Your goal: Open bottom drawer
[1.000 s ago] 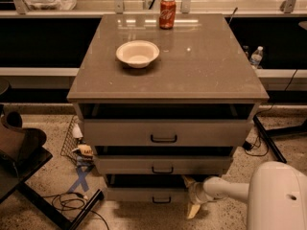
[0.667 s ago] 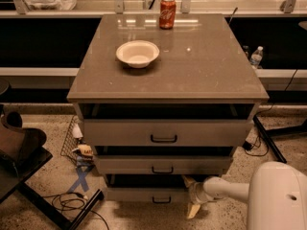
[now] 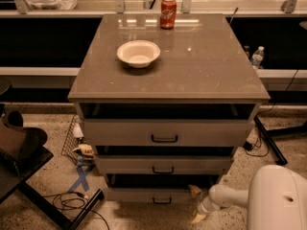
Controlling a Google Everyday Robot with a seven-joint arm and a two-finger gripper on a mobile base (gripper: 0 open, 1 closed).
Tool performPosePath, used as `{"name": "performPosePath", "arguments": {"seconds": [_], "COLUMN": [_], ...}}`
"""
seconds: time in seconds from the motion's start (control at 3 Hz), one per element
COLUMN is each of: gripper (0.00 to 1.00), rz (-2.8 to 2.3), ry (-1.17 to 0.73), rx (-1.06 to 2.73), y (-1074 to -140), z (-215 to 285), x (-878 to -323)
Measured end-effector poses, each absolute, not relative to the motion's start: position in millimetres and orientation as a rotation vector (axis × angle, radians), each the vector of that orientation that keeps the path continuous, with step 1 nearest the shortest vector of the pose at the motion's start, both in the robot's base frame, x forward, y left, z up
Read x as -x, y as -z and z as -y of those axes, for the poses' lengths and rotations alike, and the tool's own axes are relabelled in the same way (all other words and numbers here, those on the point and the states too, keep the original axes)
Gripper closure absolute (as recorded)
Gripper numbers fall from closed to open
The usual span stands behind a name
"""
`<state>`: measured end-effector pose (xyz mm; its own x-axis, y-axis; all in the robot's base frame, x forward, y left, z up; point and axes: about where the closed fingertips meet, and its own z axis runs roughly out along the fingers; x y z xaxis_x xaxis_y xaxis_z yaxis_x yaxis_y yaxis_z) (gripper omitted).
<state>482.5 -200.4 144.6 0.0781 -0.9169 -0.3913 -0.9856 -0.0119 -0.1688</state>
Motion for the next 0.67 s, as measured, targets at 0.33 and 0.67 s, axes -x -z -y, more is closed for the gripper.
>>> {"name": "performPosePath", "arguments": {"seconds": [0.33, 0.67], "gripper": [0.49, 0.72], "rz": [-1.911, -1.911], "ry": [-0.235, -0.235], "rx": [1.968, 1.968], "y": [-144.9, -151.2], "z": [211.2, 211.4], "x": [-473.7, -473.7]}}
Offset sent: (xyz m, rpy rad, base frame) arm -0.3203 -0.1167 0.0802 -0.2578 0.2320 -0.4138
